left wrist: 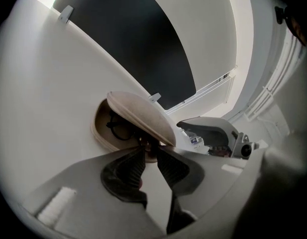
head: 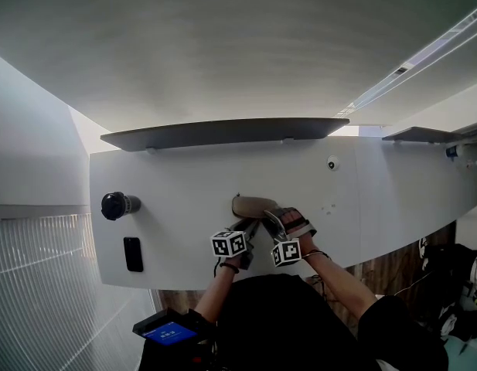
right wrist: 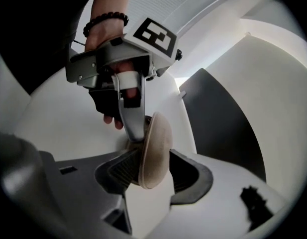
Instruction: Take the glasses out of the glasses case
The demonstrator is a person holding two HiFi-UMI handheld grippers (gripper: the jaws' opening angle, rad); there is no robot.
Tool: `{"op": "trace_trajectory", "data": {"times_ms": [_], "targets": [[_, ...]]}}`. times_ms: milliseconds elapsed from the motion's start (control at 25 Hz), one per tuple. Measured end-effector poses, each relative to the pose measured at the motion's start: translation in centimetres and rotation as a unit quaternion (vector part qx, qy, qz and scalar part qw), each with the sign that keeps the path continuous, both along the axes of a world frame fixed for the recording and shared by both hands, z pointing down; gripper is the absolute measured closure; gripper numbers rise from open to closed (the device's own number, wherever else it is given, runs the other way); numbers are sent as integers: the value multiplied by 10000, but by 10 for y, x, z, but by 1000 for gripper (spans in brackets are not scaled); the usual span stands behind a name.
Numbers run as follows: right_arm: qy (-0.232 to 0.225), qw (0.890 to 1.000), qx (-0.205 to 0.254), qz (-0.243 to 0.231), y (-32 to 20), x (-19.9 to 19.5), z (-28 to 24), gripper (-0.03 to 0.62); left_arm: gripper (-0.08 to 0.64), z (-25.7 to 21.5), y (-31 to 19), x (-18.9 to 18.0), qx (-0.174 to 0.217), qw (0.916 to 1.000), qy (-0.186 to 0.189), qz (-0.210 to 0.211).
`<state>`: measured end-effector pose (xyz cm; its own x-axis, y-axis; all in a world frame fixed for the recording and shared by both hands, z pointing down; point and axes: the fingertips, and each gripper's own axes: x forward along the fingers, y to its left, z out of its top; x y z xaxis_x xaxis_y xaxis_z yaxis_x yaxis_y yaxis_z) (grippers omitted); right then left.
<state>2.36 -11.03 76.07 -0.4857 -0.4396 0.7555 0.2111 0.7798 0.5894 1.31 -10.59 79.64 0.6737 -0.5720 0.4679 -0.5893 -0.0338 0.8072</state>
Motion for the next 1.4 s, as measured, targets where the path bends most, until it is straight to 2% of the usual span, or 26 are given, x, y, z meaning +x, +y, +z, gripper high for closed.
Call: {"op": "trace_trajectory", "data": {"times_ms": [160, 440, 800, 960, 1000, 1080, 1160, 1200, 1320, 1400], "targets": [[106, 9999, -4, 1, -2, -1, 6, 407, 476, -2, -3, 1, -7, 10000, 85, -26], [-136, 9993, -97, 340, -29, -7, -15, 407, 483, 0, -6, 1, -42, 10000, 87, -13], [-313, 9920, -1160, 386, -67, -31, -19, 408, 497, 1, -9, 3, -93, 9999, -104, 73], [-445, 9767, -1990, 669, -89, -41, -9, 410, 505, 1, -8, 2, -183, 9998, -72, 86], [-507, 9691, -2274, 806, -93, -43, -7, 410, 505, 1, -8, 2, -210, 9997, -48, 84], [-718, 9459, -2905, 1256, -102, -44, -1, 413, 505, 1, -7, 0, -269, 9996, 30, 77], [-893, 9248, -3290, 1690, -110, -39, 6, 414, 505, 1, -8, 0, -317, 9994, 48, 91], [-906, 9206, -3339, 1811, -112, -35, 11, 414, 505, 2, -8, -1, -333, 9994, 19, 111], [-836, 9214, -3226, 2001, -108, -20, 30, 414, 522, 6, -5, -3, -338, 9992, -99, 185], [-1042, 9177, -3185, 2134, -106, -12, 33, 416, 537, 8, -4, -5, -370, 9991, -94, 167]]}}
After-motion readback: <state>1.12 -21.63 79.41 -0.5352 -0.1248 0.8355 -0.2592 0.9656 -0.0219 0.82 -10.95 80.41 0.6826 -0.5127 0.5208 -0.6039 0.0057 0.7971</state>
